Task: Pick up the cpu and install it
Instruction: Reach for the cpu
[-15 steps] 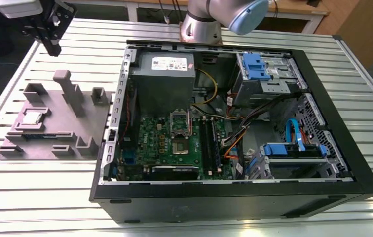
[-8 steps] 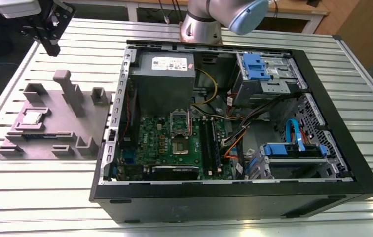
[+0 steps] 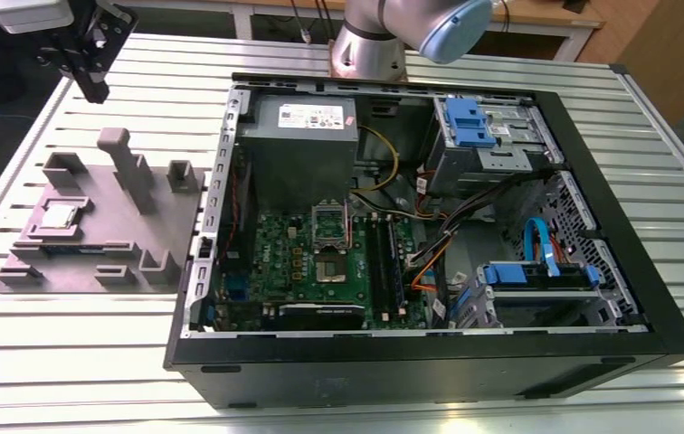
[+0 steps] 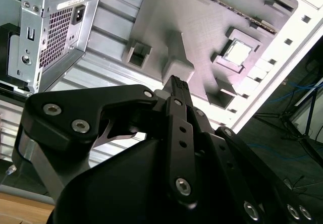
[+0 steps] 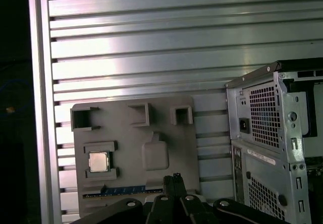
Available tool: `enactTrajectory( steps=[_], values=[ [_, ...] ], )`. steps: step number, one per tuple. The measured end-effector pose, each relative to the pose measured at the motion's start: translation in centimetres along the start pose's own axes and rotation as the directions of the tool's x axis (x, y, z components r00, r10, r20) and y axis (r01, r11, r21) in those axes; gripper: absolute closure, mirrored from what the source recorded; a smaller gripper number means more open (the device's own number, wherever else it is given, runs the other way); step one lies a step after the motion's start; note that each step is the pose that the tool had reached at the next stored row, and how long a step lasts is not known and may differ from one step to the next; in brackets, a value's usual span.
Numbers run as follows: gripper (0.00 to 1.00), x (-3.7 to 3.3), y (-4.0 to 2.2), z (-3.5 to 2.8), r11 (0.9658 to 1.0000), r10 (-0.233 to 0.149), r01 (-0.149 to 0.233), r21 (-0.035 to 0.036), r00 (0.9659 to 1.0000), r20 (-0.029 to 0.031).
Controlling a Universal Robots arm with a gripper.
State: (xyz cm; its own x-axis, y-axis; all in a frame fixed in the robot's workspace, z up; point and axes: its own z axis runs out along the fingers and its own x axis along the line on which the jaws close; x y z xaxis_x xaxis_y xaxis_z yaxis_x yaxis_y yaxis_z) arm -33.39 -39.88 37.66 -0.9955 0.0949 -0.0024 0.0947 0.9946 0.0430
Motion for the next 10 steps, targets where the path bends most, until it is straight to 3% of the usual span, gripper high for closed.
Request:
enactTrajectory(
  steps=[10],
  values=[
    [0.9,0.43,-0.04,0.01,1.0,0.0,0.0,-0.0001,1.0,0.0]
  ],
)
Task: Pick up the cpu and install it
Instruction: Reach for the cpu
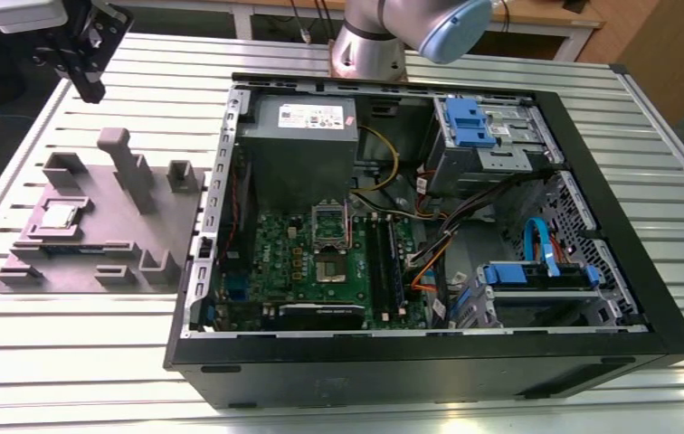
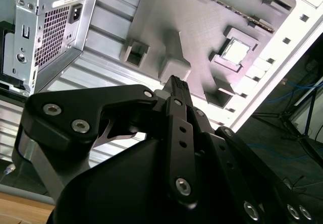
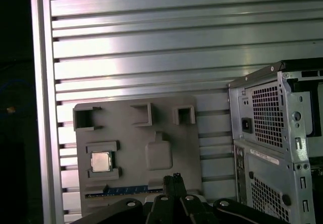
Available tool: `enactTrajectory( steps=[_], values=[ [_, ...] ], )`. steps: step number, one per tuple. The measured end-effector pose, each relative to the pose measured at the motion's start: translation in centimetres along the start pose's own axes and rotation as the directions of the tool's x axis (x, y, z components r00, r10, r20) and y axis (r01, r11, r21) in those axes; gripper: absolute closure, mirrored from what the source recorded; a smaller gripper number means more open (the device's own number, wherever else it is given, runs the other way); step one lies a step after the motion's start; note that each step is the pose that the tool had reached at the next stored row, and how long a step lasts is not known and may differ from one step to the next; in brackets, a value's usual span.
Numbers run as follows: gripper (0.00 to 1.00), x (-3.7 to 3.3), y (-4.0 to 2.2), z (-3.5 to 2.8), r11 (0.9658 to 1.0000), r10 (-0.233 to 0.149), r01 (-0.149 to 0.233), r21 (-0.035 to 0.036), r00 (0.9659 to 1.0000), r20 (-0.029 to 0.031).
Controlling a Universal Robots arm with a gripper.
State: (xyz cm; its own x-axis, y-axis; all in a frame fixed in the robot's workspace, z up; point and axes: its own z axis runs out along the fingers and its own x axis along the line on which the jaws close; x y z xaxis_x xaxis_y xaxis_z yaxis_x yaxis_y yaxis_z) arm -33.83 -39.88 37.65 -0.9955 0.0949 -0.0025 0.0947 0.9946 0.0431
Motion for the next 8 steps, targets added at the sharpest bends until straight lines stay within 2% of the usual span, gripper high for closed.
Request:
enactTrajectory(
  steps=[8],
  values=[
    [0.9,0.55,-0.05,0.02,1.0,0.0,0.0,0.0,1.0,0.0]
  ],
)
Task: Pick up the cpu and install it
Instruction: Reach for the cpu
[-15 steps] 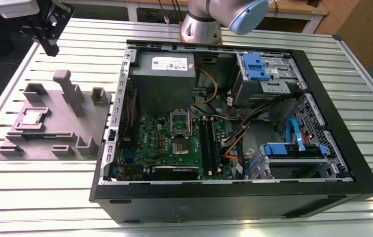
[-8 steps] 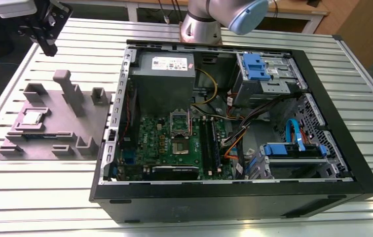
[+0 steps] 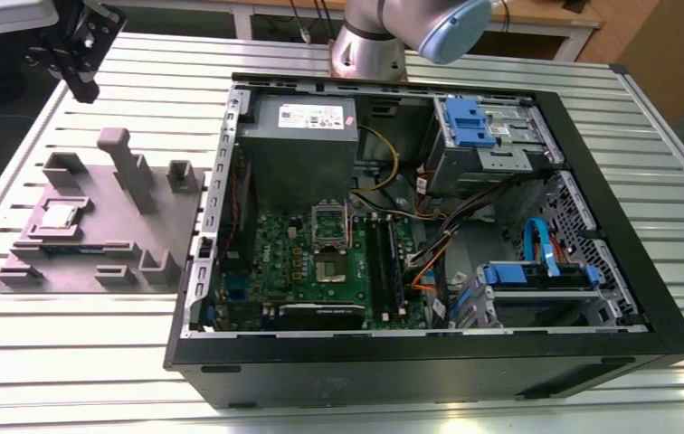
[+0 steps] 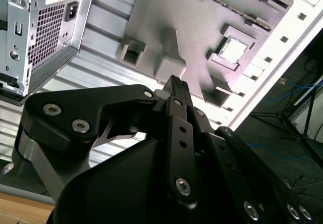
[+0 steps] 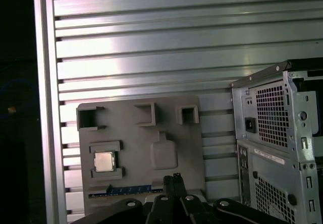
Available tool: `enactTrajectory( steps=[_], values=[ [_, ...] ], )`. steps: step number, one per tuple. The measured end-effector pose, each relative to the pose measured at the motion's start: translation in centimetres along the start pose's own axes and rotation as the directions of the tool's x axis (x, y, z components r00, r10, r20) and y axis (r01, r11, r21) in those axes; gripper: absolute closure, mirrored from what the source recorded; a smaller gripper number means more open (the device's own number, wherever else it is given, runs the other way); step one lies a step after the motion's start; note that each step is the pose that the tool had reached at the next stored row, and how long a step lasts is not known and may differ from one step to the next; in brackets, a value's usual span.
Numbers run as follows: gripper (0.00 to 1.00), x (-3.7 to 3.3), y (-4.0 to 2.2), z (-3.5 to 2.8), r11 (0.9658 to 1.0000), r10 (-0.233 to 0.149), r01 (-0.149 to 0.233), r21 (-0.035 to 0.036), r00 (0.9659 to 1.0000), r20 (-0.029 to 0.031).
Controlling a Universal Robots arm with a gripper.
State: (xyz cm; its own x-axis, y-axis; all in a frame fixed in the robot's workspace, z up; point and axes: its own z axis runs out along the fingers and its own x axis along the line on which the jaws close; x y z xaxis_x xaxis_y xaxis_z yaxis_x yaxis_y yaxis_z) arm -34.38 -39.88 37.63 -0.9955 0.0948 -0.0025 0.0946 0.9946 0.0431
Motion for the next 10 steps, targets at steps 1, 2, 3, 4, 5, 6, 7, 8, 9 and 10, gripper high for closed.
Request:
enactTrajectory(
  steps=[1,2,3,4,5,6,7,8,9,10],
  values=[
    [0.9,0.05,0.0,0.0,1.0,0.0,0.0,0.0,1.0,0.0],
    [0.9,0.08,-0.01,0.0,1.0,0.0,0.0,0.0,1.0,0.0],
    [0.9,0.09,-0.01,0.01,1.0,0.0,0.0,0.0,1.0,0.0],
    [0.9,0.17,-0.01,0.01,1.0,0.0,0.0,0.0,1.0,0.0],
    [0.9,0.28,-0.03,0.05,1.0,0.0,0.0,0.0,1.0,-0.0003],
    [0.9,0.29,-0.03,0.05,1.0,0.0,0.0,0.0001,1.0,-0.0004],
    [0.9,0.31,-0.03,0.05,1.0,0.0,0.0,0.0001,1.0,-0.0005],
    [0.9,0.33,-0.03,0.06,1.0,0.0,0.0,0.0001,1.0,-0.0007],
    [0.9,0.36,-0.04,0.07,1.0,0.0,0.0,0.0001,1.0,-0.0009],
    [0.9,0.37,-0.04,0.08,1.0,0.0,0.0,0.0002,1.0,-0.0012]
  ],
)
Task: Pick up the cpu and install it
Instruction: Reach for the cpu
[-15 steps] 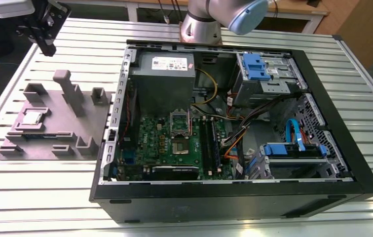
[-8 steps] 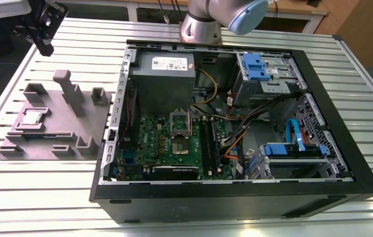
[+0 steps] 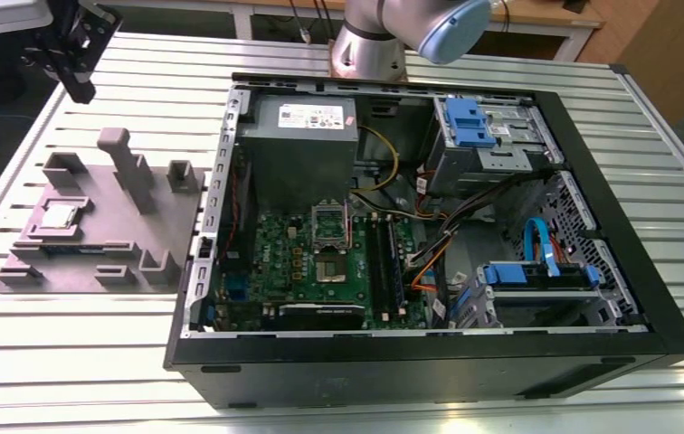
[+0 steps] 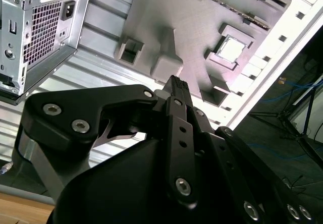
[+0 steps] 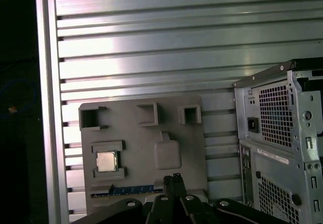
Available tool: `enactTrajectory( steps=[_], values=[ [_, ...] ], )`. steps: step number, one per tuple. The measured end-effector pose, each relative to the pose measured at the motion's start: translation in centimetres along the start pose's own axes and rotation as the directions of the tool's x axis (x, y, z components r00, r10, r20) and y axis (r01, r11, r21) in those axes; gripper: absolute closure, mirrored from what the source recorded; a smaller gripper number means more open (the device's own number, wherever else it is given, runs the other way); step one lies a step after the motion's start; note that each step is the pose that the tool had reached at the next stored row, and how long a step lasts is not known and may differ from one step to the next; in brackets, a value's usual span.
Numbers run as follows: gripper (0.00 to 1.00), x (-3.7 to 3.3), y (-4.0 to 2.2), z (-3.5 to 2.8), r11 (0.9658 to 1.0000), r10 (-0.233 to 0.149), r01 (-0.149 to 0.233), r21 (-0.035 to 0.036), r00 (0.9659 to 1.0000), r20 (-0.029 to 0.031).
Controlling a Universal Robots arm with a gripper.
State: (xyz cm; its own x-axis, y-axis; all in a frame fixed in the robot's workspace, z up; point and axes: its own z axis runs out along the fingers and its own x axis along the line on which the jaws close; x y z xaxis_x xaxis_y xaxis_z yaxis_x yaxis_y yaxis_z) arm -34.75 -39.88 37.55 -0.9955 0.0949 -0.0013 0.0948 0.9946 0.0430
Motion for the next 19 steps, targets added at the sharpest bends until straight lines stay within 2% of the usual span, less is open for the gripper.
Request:
enactTrajectory(
  steps=[5,14,19],
  values=[
    [0.9,0.06,-0.01,0.06,1.0,0.0,0.0,0.0003,1.0,-0.0025],
    [0.9,0.11,-0.02,0.2,1.0,0.001,-0.001,0.0014,0.9999,-0.0134],
    [0.9,0.12,-0.03,0.25,1.0,0.001,-0.001,0.0014,0.9999,-0.0157]
  ],
)
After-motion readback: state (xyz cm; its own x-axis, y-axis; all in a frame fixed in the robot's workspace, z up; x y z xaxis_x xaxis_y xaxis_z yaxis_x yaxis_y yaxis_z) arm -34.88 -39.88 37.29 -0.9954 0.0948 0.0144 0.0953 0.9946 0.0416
